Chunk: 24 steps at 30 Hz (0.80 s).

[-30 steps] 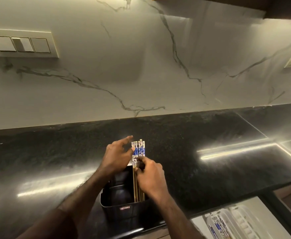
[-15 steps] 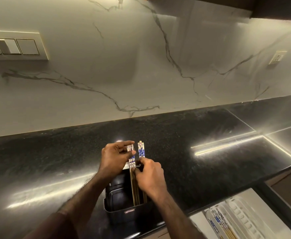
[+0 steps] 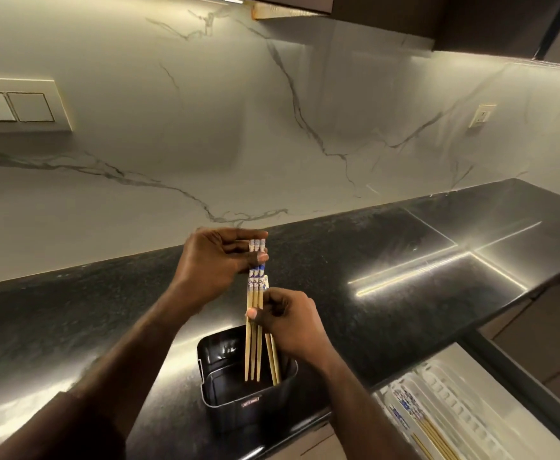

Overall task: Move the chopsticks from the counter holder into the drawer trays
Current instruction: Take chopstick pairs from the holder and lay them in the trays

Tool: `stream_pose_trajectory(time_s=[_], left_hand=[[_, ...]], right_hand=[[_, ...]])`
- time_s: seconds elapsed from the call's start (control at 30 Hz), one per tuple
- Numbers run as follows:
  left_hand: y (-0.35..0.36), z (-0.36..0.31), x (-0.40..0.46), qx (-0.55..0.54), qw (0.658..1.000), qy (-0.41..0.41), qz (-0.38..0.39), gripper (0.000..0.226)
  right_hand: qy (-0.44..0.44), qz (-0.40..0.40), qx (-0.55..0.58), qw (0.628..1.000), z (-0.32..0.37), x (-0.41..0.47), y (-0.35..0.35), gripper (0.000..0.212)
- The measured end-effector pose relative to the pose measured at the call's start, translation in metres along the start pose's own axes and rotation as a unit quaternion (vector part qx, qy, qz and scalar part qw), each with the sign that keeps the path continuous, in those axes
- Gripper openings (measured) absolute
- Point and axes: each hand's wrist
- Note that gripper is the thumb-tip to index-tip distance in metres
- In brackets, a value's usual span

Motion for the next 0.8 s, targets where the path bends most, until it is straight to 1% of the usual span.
stream_pose_trajectory(time_s=[0.07, 0.17, 0.4, 0.57, 0.8], left_hand=[[0.002, -0.013, 0.000, 0.008, 1.000, 0.026, 0.013, 0.035], [0.012, -0.032, -0.001, 0.005, 0.998, 0.055, 0.026, 0.036], [0.057, -0.069, -0.009, -0.014, 0.994, 0.088, 0.057, 0.039], [0.105, -0.104, -0.021, -0.026, 0.991, 0.114, 0.071, 0.037], [0.203, -0.165, -0.060, -0.071, 0.984, 0.147, 0.068, 0.036]], right_hand=[[-0.013, -0.002, 0.031, 0.999, 0.007, -0.007, -0.008, 0.011], [-0.028, -0.008, 0.040, 0.999, 0.014, -0.020, -0.027, 0.014], [-0.034, -0.031, 0.080, 0.996, 0.009, -0.062, -0.073, 0.016], [-0.027, -0.042, 0.078, 0.996, 0.003, -0.105, -0.122, 0.016], [-0.009, -0.099, 0.092, 0.991, -0.010, -0.196, -0.210, 0.018]])
Point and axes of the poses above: each hand's wrist, its own x-axis towards the middle knuckle, its own y-axis out of the palm, z = x × y, and after that the axes turned 7 degrees about x, right-handed
